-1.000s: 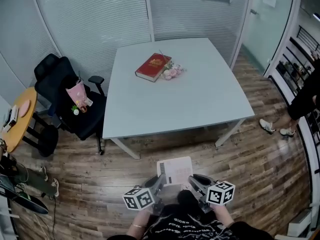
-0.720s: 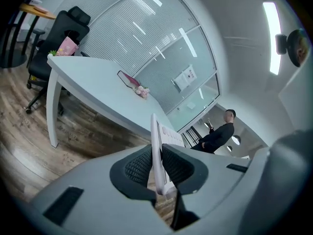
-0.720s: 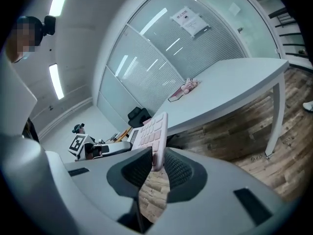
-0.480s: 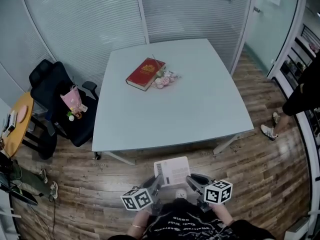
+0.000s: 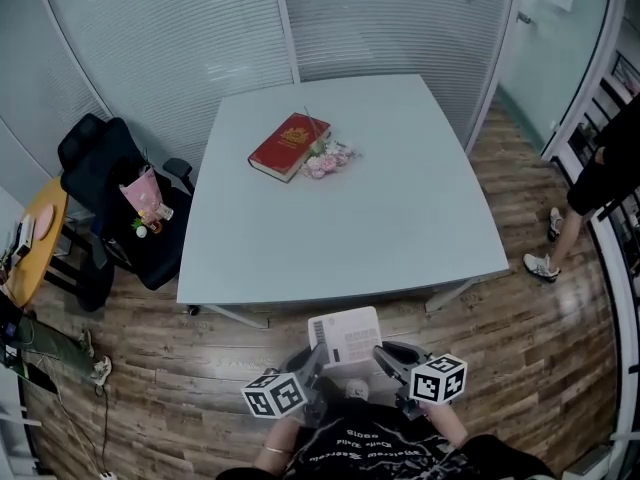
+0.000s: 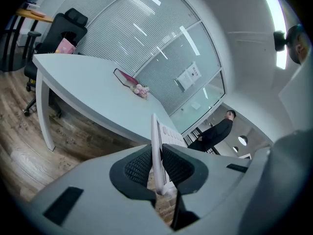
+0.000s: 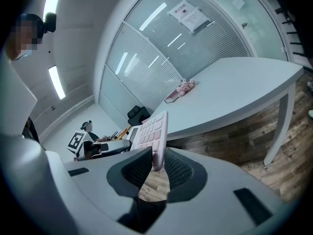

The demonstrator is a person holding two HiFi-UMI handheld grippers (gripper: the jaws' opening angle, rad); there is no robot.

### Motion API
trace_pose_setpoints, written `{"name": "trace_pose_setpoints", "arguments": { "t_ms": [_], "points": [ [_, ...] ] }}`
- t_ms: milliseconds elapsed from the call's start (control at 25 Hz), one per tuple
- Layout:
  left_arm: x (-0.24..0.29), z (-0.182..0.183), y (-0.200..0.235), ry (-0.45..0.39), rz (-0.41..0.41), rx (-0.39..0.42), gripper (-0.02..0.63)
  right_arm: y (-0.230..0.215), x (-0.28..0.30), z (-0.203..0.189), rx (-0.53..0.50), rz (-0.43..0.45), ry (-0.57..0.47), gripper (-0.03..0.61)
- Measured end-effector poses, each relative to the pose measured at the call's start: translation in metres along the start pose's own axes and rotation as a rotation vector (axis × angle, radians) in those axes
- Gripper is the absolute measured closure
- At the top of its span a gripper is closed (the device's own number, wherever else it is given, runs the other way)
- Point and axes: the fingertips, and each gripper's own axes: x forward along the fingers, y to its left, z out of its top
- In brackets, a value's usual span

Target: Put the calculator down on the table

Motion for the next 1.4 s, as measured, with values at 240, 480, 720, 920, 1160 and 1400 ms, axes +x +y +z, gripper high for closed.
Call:
{"name": "trace_pose_setpoints", "arguments": {
  "t_ms": [240,480,720,920,1160,1400],
  "points": [
    [0.018,0.016,0.002,0.016,-0.004,0.025,0.537,-0.010,0.011,0.014,0.033,-0.009,-0.005,0.492],
    [0.045,0.036,0.013,0.042,-0.037,0.014,0.537,-0.024,0.027,0.035,0.032,-0.058,-0.028,0.492],
    [0.086,0.076,0.023,0.080,-0.084,0.031,0.537,-0.043,0.055,0.074,0.033,-0.113,-0.047,0.492],
    [0.117,0.110,0.037,0.127,-0.116,0.038,0.538,-0.056,0.083,0.101,0.016,-0.170,-0.048,0.491],
    [0.152,0.156,0.054,0.184,-0.155,0.089,0.538,-0.067,0.121,0.133,0.009,-0.236,-0.050,0.488],
    [0.177,0.177,0.073,0.241,-0.171,0.041,0.540,-0.079,0.147,0.150,0.031,-0.293,-0.065,0.486]
  ]
}}
